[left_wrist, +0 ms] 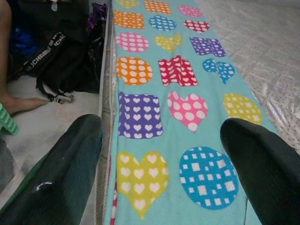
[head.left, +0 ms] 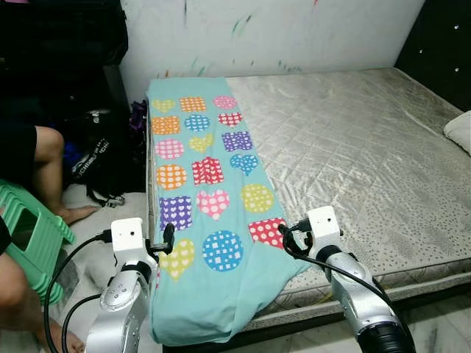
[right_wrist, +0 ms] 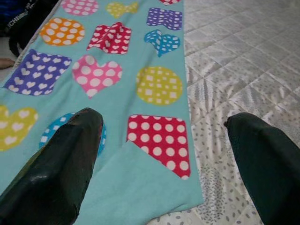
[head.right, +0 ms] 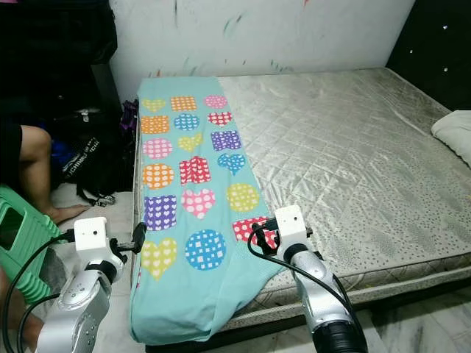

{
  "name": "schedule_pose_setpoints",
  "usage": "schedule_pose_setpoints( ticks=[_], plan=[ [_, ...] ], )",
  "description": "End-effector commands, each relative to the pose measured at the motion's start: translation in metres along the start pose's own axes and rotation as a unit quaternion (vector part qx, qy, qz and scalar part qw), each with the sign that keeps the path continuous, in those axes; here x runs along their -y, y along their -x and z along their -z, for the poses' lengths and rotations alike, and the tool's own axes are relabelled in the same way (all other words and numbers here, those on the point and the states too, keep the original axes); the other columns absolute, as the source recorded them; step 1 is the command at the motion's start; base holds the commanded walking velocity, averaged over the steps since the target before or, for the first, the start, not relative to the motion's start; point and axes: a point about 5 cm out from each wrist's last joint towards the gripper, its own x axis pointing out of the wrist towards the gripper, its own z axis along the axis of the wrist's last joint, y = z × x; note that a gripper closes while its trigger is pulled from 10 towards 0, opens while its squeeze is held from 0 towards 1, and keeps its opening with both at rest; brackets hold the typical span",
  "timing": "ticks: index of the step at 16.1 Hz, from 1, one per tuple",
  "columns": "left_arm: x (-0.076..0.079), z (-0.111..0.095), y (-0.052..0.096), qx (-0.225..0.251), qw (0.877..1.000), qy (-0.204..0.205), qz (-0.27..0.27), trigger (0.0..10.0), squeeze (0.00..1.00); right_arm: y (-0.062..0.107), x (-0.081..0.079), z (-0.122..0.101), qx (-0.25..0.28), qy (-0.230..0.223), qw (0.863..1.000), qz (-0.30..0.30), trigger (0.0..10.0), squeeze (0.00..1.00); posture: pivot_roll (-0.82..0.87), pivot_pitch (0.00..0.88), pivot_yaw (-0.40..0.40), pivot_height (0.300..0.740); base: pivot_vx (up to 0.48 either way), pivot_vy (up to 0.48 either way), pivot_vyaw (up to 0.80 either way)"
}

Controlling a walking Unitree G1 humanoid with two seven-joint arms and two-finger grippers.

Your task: Clean up the room

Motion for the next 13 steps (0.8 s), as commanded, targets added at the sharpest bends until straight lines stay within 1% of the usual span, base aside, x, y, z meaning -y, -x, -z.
schedule_pose_setpoints(
  ticks=[1,4,8,13],
  plan=[
    [-0.001,-0.001,-0.001,-0.004,1.0,-0.006,-0.003,10.0,0.0,-0.002,-0.002,-0.008,0.01,0.004,1.0,-0.006,10.0,0.0,-0.08,0.0,-0.028,0.74,0.0,0.0,0.0],
    [-0.001,0.0,-0.002,-0.006,1.0,-0.007,-0.003,10.0,0.0,-0.003,-0.003,-0.009,0.009,0.006,1.0,-0.009,10.0,0.0,-0.08,0.0,-0.028,0.74,0.0,0.0,0.0],
    [0.0,0.0,-0.002,-0.01,1.0,-0.008,-0.002,10.0,0.0,-0.004,-0.011,-0.01,0.007,0.009,1.0,-0.025,10.0,0.0,-0.08,0.0,-0.028,0.74,0.0,0.0,0.0],
    [0.001,0.001,-0.002,-0.012,1.0,-0.008,-0.002,10.0,0.0,-0.004,-0.013,-0.01,0.004,0.011,0.999,-0.034,10.0,0.0,-0.08,0.0,-0.028,0.74,0.0,0.0,0.0]
  ],
)
